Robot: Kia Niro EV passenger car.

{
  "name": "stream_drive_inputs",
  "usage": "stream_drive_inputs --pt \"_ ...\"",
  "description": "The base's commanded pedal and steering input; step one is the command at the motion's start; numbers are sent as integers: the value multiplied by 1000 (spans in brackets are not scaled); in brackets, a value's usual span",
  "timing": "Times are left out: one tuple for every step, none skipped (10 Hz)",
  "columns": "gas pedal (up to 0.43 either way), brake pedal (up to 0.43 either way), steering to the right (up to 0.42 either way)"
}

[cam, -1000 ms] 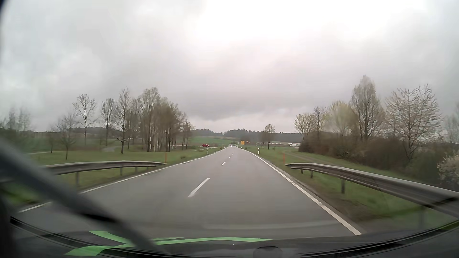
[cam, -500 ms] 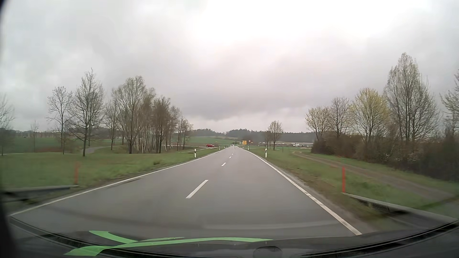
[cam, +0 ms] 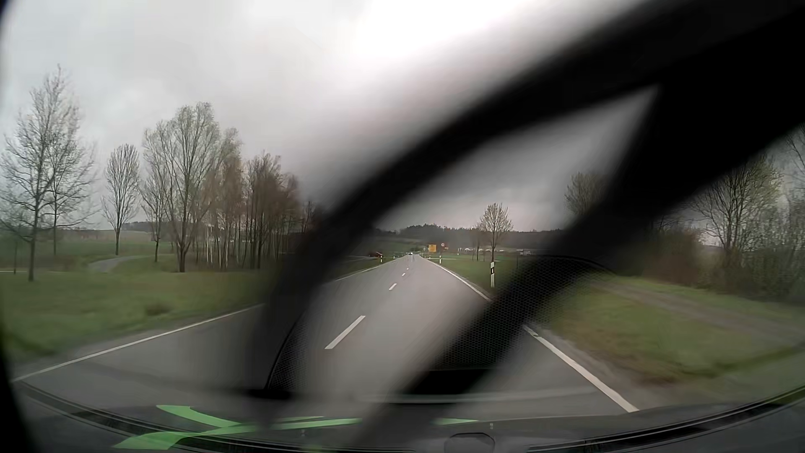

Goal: Follow the waypoints while adhering to traffic rules and regulations

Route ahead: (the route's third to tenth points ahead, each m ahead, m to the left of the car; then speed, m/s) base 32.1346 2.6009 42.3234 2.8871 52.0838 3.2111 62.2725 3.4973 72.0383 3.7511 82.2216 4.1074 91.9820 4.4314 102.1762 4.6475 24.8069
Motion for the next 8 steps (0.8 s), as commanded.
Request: stream_drive_inputs --pt "189 0 -5" --pt "189 0 -5" --pt "189 0 -5" --pt "169 0 -6" --pt "169 0 -6" --pt "169 0 -6" --pt "157 0 -6" --pt "157 0 -5"
